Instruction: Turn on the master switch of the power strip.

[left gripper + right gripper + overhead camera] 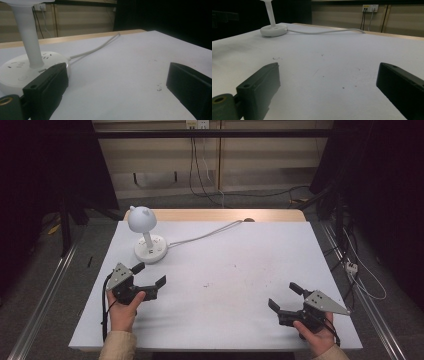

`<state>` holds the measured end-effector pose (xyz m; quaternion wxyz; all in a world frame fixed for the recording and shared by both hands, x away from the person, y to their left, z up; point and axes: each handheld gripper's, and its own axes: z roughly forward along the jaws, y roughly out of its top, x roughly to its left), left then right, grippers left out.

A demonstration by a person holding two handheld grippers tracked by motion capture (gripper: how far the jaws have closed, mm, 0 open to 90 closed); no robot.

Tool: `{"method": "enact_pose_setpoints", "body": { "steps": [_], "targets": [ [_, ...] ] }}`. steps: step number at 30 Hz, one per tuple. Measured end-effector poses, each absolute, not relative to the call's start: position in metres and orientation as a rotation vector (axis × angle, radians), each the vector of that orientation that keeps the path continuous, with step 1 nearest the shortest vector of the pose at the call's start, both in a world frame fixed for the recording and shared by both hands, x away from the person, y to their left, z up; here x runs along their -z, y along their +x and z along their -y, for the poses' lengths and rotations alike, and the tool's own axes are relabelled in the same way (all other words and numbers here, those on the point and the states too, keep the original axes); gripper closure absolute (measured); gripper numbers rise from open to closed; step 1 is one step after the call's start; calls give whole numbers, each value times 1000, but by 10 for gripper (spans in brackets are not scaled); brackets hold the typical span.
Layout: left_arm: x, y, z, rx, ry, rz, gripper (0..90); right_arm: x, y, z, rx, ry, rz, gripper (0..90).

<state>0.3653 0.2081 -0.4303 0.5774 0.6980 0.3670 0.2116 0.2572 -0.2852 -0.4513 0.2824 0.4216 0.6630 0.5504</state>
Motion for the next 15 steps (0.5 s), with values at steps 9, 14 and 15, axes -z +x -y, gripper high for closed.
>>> {"method": "enact_pose_setpoints", "body": {
  "steps": [9,14,15],
  "targets": [
    [430,375,-207,-503,1623,-887,44,452,258,286,-1470,1127,-1782,48],
    [430,381,-205,-507,1629,-896,49,451,257,286,-1477,1128,-1778,48],
    [430,382,-204,-508,1634,-897,50,451,257,286,-1478,1129,-1777,49]
  ]
}}
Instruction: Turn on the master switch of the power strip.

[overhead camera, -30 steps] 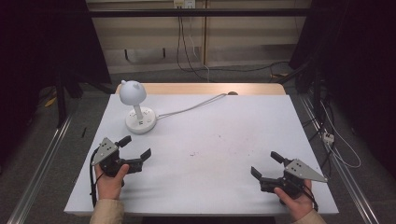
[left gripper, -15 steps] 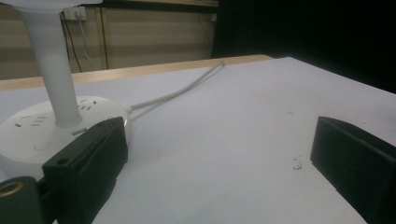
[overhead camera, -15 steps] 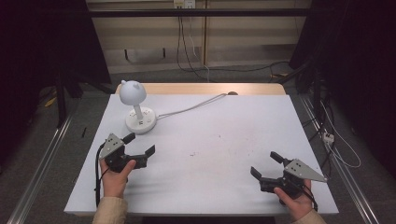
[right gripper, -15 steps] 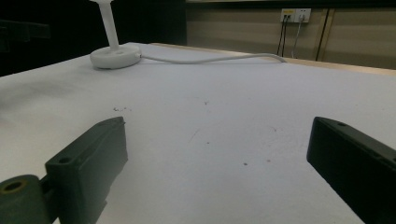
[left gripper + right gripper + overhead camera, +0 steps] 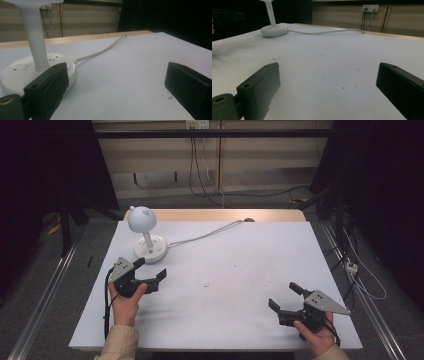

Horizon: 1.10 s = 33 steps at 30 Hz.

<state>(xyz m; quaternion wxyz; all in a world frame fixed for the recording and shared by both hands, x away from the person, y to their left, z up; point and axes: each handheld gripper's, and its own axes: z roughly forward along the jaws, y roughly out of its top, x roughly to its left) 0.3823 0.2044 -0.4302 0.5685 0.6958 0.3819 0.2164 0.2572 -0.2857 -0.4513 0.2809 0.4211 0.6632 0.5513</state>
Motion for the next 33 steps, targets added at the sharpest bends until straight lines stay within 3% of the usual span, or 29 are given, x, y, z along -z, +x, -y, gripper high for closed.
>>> {"method": "enact_pose_setpoints", "body": {
  "steps": [33],
  "targets": [
    [432,415,-183,-494,1689,-928,58,450,257,286,-1485,1118,-1786,54]
  ]
}}
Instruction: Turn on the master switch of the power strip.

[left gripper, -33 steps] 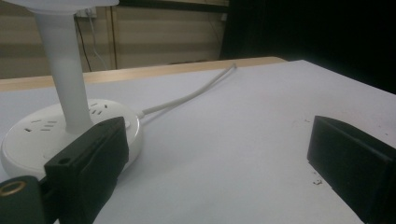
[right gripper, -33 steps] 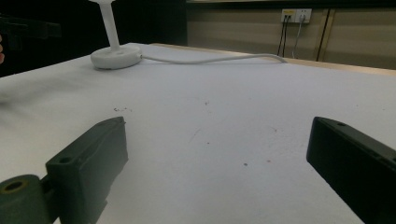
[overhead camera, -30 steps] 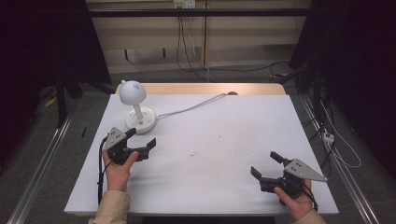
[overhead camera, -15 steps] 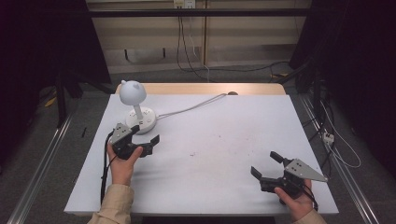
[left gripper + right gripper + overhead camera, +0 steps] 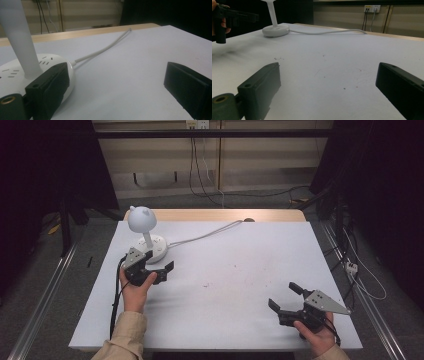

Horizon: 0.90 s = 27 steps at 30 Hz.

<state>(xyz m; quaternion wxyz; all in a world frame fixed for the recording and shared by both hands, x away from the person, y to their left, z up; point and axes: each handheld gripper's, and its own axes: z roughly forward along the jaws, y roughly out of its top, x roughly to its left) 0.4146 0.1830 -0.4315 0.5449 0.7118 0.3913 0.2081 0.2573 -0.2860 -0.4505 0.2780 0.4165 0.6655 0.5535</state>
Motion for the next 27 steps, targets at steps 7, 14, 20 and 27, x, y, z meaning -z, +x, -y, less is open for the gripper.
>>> {"method": "enact_pose_setpoints", "body": {
  "steps": [7,14,20,27],
  "targets": [
    [430,420,-179,-495,1690,-921,58,451,257,286,-1481,1113,-1794,58],
    [432,422,-179,-502,1689,-934,58,451,257,287,-1481,1111,-1794,58],
    [432,427,-178,-495,1705,-954,46,451,257,286,-1482,1111,-1795,58],
    [434,431,-176,-497,1716,-966,91,451,258,286,-1480,1109,-1793,58]
  ]
}}
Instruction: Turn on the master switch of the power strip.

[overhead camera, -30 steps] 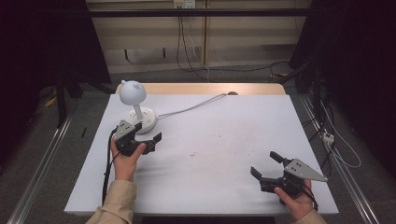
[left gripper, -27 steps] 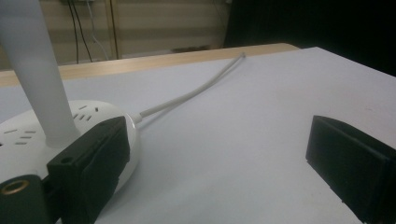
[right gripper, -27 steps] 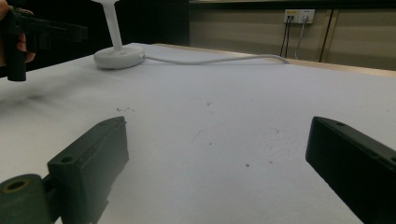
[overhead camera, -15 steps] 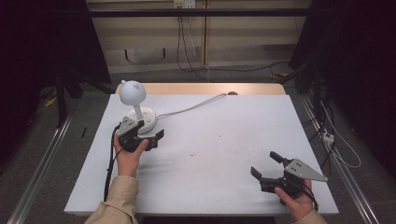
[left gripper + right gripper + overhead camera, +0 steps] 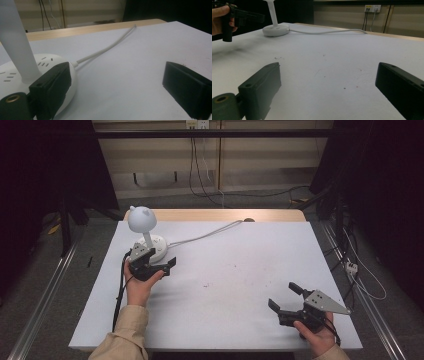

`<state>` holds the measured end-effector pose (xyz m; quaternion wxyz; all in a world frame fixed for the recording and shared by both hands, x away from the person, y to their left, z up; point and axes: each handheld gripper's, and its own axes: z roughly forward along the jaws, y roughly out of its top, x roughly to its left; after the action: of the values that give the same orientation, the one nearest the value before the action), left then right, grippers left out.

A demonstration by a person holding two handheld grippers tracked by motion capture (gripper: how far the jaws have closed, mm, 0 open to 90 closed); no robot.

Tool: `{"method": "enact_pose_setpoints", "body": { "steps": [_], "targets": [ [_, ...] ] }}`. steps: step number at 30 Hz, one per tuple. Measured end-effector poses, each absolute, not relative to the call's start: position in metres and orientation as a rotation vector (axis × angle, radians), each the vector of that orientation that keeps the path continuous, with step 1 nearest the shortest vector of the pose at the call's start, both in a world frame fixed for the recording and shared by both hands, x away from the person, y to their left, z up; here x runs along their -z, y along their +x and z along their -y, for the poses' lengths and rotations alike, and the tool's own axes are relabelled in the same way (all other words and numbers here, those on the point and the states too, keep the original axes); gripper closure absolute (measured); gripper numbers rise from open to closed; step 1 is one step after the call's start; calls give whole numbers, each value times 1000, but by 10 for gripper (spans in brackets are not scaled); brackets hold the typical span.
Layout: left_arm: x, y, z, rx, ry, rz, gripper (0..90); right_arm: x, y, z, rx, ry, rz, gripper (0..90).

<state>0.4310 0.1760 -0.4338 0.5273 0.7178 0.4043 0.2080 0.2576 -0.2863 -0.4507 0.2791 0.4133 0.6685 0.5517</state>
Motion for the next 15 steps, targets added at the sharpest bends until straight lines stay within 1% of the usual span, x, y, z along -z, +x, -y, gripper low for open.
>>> {"method": "enact_pose_setpoints", "body": {
  "steps": [5,7,8,11,15],
  "targets": [
    [434,433,-177,-510,1704,-983,148,451,257,286,-1482,1107,-1795,59],
    [434,433,-178,-520,1707,-987,157,451,257,286,-1484,1108,-1794,58],
    [434,434,-178,-528,1708,-989,178,451,257,286,-1484,1108,-1794,58],
    [434,434,-179,-537,1683,-1008,202,451,257,286,-1485,1108,-1794,58],
    [434,437,-179,-551,1702,-1012,211,451,258,286,-1484,1109,-1795,58]
  ]
}}
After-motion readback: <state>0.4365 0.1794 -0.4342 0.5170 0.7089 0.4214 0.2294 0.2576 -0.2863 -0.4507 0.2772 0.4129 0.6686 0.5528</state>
